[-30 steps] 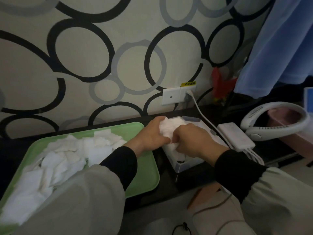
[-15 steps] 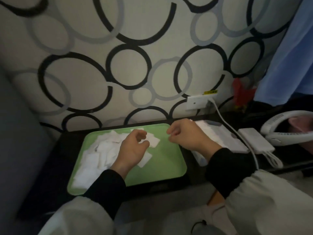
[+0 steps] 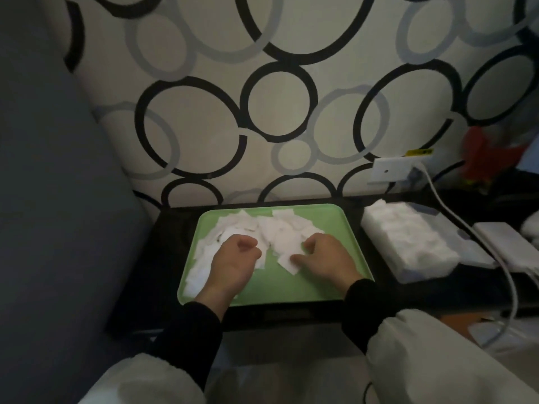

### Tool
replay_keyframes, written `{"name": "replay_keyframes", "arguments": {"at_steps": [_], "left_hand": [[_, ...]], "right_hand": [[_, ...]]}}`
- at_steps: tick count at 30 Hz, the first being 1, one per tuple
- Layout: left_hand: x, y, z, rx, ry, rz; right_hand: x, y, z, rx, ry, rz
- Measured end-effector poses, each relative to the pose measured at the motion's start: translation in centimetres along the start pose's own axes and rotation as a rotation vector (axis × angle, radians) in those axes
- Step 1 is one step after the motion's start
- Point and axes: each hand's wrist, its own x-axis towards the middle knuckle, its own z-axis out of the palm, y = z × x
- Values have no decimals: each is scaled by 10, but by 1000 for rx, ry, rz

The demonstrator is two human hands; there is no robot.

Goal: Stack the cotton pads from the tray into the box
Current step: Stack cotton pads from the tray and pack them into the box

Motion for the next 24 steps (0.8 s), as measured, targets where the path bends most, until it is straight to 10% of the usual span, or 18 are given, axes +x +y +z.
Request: {"name": "replay_keyframes", "arguments": {"at_steps": [10,24], "left_hand": [[16,4,4,71,-97,92],[1,13,21,-210,-295,-29]], "right_hand": [[14,-5,3,-61,-115,-44],[-11,0,-20,549,-199,-233]]}}
